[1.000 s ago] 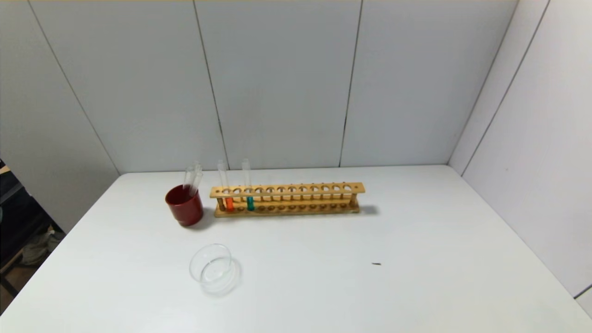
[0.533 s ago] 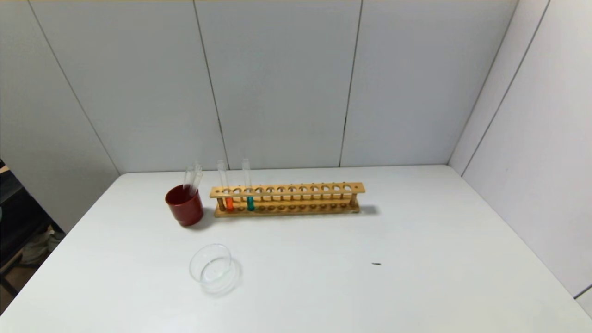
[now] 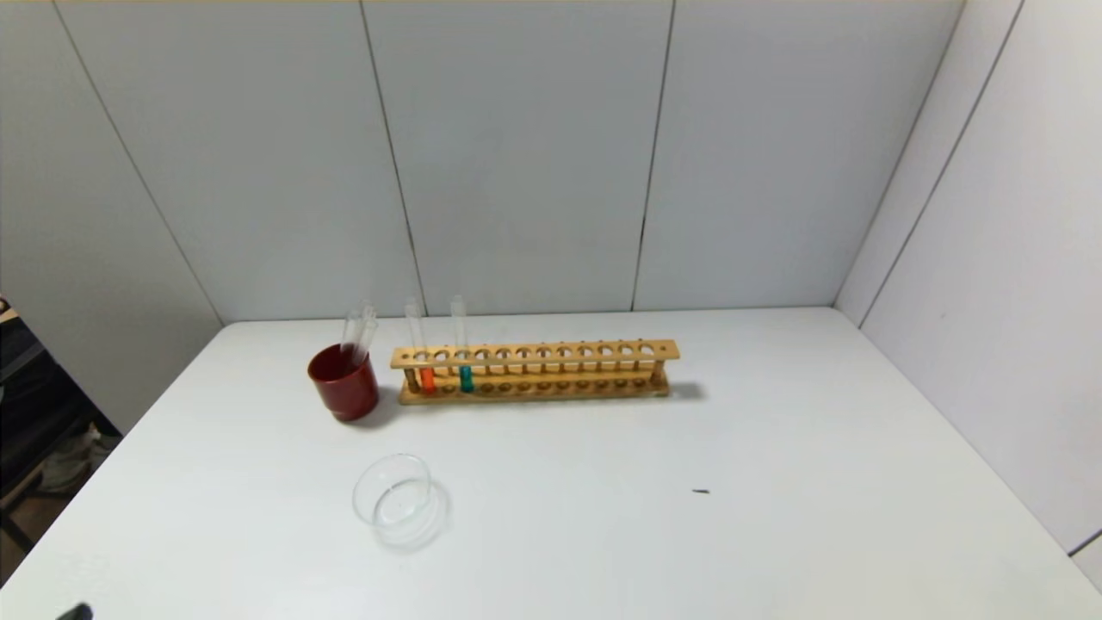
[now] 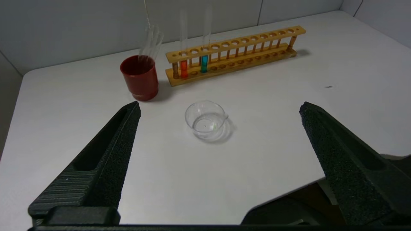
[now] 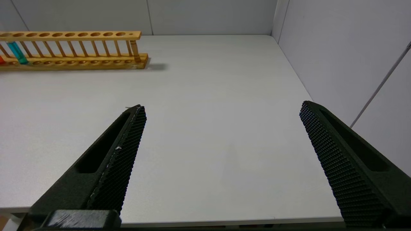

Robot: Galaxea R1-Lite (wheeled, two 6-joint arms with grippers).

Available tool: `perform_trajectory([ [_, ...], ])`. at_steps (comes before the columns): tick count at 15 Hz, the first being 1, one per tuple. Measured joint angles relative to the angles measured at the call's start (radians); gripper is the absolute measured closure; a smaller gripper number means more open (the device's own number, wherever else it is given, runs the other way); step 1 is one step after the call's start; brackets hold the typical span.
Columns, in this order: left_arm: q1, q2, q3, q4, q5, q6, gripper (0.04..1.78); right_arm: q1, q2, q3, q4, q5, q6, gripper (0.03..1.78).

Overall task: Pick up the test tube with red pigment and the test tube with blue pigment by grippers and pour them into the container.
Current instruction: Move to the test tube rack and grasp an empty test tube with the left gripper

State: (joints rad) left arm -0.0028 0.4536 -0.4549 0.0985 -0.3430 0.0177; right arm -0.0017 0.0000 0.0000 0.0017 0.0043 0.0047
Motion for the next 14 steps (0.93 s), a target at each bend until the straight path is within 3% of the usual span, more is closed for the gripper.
perform_trajectory([
  [7, -0.018, 0.586, -0.120, -0.331, -0.014, -0.005, 0.07, 0.000, 0.000, 0.000, 0.000, 0.000, -0.001, 0.06],
  [14, -0.084, 0.986, -0.169, -0.614, -0.007, -0.001, 0.07, 0.000, 0.000, 0.000, 0.000, 0.000, 0.000, 0.06],
])
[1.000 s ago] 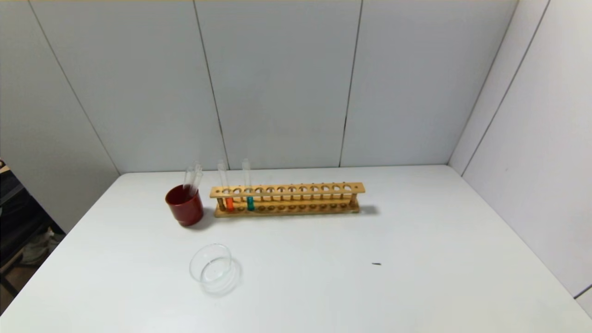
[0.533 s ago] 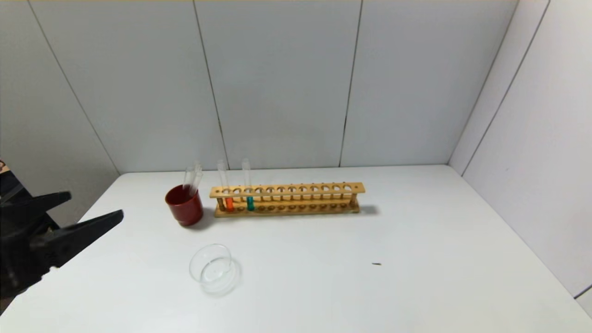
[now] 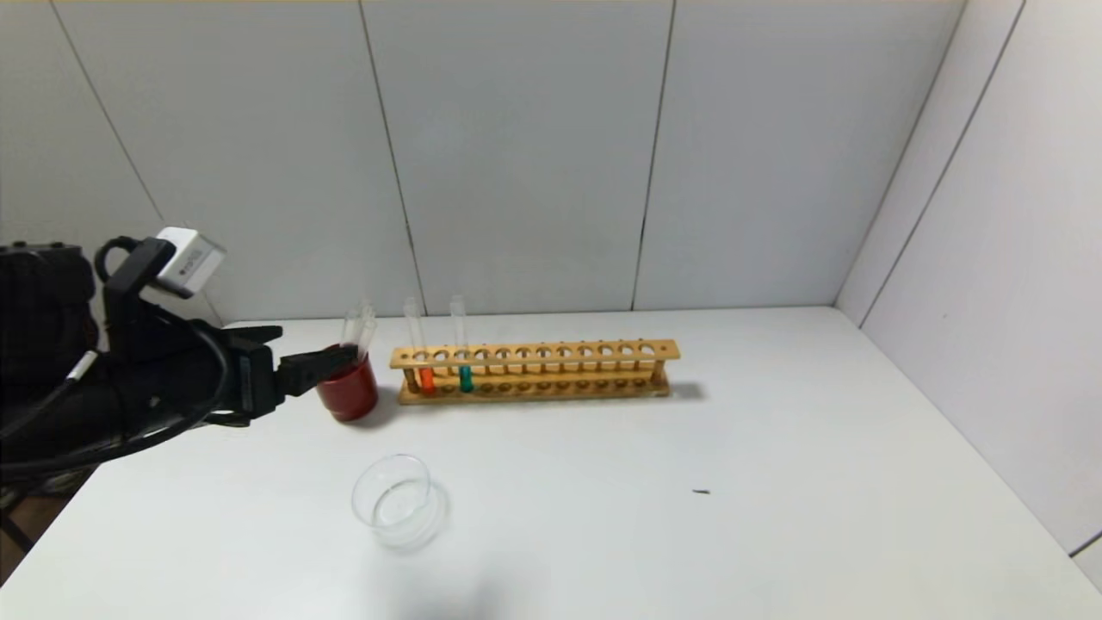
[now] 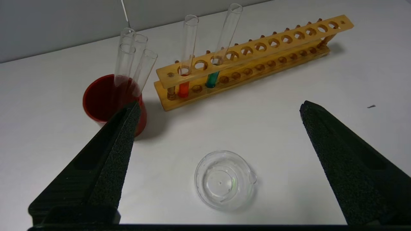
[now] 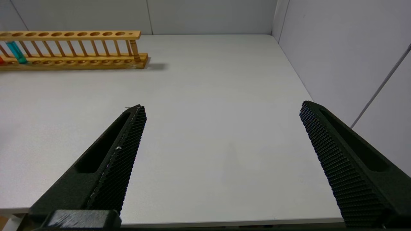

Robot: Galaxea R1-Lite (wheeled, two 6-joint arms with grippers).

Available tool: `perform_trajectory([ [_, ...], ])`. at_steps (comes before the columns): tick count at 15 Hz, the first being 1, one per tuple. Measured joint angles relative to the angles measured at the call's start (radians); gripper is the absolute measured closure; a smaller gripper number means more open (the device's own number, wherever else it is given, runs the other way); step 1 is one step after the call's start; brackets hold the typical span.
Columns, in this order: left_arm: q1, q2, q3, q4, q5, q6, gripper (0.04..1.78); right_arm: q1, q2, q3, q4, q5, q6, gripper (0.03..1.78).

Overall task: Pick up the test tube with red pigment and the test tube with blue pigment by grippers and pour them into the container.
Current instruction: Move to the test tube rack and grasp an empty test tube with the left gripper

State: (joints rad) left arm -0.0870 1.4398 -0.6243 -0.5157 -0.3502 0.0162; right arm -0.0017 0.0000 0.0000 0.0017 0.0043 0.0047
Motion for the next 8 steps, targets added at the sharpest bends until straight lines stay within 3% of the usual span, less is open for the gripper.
perform_trajectory([
  [8, -0.039, 0.332, -0.101, -0.160, 0.057, -0.001, 0.07, 0.000, 0.000, 0.000, 0.000, 0.000, 0.000, 0.06],
])
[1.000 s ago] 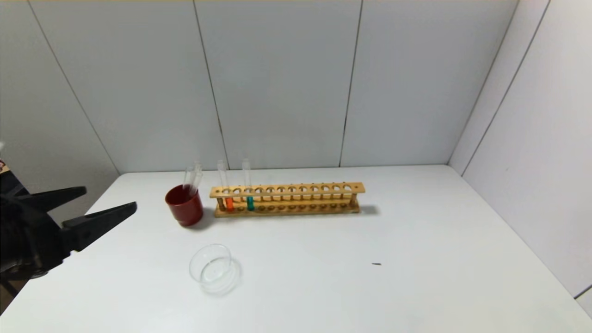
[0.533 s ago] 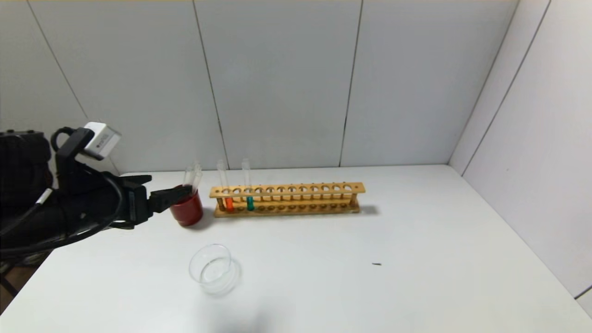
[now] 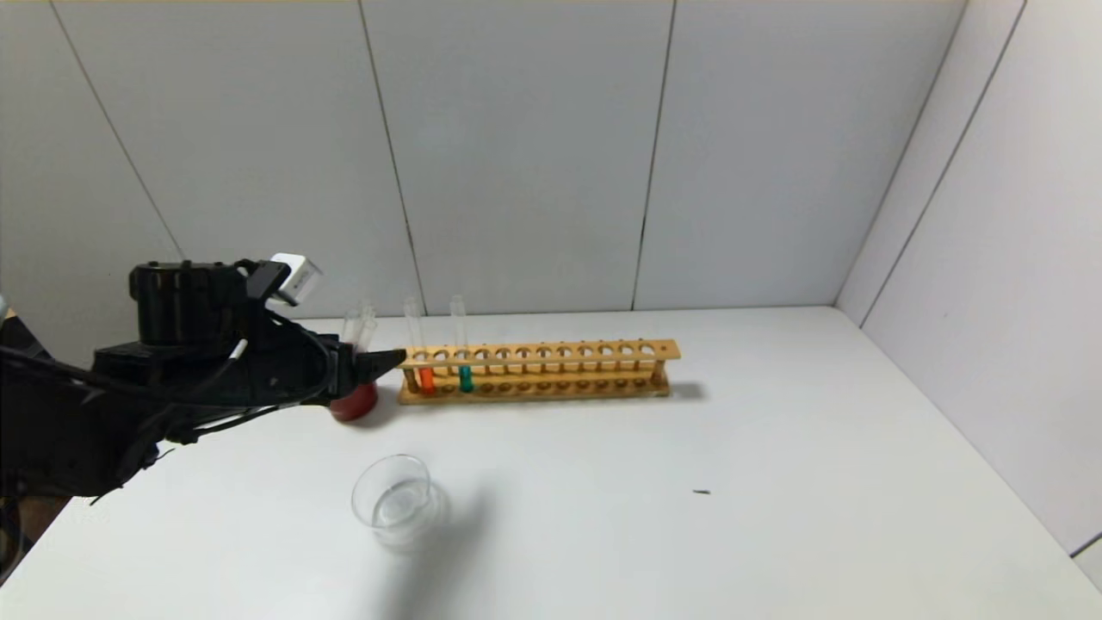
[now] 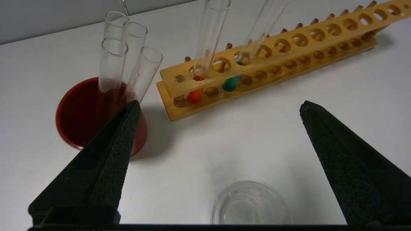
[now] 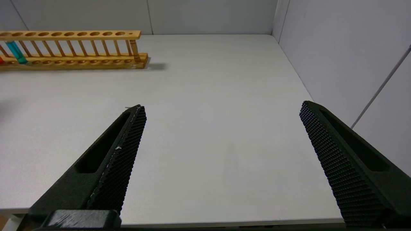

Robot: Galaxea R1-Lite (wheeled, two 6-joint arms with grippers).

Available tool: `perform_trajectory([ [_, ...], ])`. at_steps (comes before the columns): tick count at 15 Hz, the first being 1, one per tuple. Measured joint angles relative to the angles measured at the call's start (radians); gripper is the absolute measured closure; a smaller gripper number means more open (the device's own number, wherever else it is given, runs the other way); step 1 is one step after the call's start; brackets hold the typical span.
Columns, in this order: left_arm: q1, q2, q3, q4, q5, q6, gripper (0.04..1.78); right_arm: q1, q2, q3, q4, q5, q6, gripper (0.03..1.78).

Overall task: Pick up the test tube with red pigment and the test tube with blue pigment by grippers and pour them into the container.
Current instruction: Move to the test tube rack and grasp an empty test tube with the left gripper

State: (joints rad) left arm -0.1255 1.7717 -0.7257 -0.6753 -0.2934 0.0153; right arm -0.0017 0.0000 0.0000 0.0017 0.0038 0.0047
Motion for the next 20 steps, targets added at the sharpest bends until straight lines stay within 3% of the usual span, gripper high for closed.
perform_trajectory([
  [20, -0.047, 0.270, -0.271, -0.007, 0.075, -0.043, 0.07, 0.000, 0.000, 0.000, 0.000, 0.000, 0.000, 0.06],
])
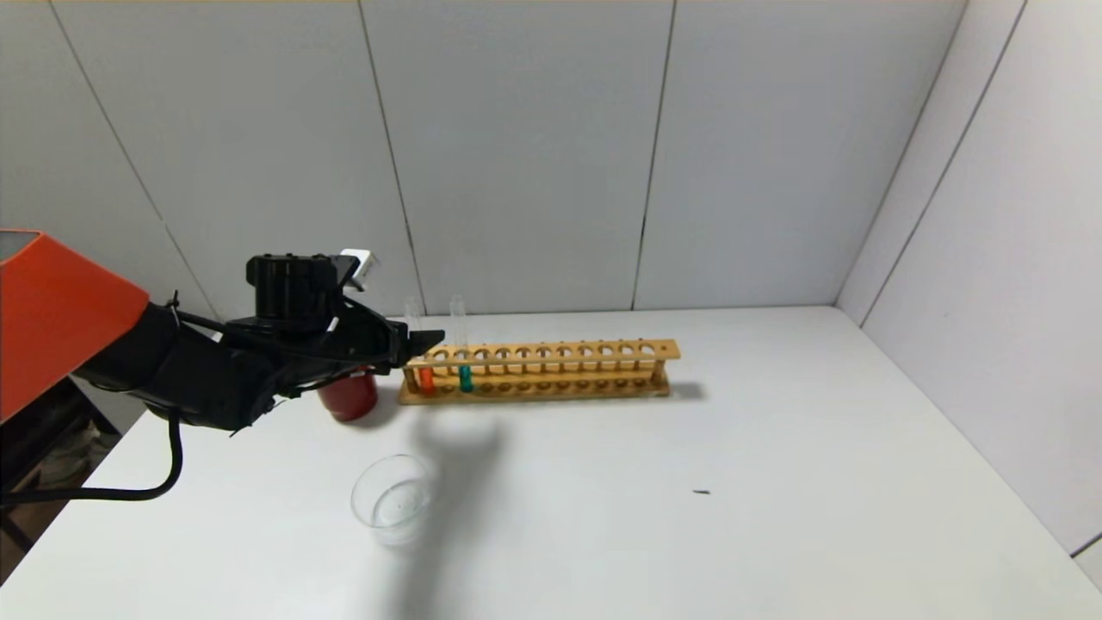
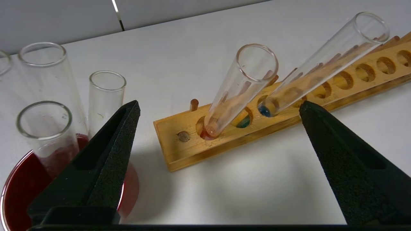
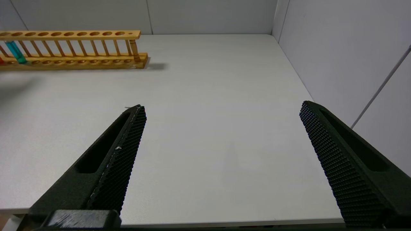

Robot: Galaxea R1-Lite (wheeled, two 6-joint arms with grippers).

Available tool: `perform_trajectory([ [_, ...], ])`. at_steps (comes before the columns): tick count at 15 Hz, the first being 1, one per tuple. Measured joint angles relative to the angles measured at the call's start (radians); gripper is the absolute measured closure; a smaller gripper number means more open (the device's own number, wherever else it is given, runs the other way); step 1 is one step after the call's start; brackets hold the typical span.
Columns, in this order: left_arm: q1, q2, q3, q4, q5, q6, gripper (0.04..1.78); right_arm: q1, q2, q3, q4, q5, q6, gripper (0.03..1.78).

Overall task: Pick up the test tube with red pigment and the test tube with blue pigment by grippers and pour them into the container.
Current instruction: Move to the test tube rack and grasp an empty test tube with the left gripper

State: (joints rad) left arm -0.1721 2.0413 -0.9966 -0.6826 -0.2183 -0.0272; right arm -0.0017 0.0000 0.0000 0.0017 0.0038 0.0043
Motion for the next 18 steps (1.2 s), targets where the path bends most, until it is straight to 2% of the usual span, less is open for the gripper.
perform_trajectory([
  [11, -0.003, 0.063, -0.073, 0.000, 0.002, -0.003, 0.11, 0.000, 0.000, 0.000, 0.000, 0.000, 0.000, 0.06],
  [14, -0.003, 0.076, -0.089, 0.000, 0.002, -0.003, 0.35, 0.000, 0.000, 0.000, 0.000, 0.000, 0.000, 0.06],
  [16, -0.007, 0.083, -0.091, 0.000, 0.003, -0.001, 0.63, 0.000, 0.000, 0.000, 0.000, 0.000, 0.000, 0.06],
  [18, -0.014, 0.089, -0.095, 0.000, 0.004, -0.001, 1.02, 0.000, 0.000, 0.000, 0.000, 0.000, 0.000, 0.06],
])
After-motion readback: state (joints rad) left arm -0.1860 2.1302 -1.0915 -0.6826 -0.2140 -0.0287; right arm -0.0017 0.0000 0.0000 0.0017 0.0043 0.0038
